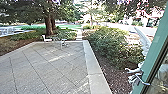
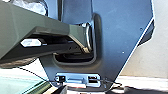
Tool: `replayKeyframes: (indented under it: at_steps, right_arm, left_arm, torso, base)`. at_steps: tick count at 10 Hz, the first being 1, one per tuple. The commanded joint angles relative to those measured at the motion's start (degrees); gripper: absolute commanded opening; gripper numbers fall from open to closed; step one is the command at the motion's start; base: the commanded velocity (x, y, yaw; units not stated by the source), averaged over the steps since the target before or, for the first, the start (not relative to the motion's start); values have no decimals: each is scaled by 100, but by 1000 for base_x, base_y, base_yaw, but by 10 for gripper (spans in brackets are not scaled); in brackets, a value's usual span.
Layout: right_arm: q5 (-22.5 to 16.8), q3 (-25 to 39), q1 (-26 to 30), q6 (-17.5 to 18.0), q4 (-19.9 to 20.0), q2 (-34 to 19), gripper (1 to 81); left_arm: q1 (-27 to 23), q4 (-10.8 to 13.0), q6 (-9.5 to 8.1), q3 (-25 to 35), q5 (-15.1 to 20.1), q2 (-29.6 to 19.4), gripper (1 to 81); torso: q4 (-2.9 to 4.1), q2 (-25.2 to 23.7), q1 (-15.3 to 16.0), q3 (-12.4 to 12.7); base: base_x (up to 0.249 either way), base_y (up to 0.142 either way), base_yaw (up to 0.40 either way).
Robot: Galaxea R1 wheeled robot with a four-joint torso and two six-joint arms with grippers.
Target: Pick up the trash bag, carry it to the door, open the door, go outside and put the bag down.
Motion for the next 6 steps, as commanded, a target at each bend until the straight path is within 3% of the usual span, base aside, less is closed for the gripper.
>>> replayKeyframes:
  at_steps: [1, 6]
  right_arm:
    - [-370, 34, 237, -22, -1, 21, 811]
    - [-370, 34, 237, -22, 8, 21, 811]
  left_arm:
    - [-263, 8, 22, 25, 324, -8, 10]
    - [-263, -9, 22, 25, 324, -17, 10]
  torso:
    - [0, 0, 0, 2]
    - [0, -2, -9, 2]
  base:
    - [115, 0, 0]
    - [123, 0, 0]
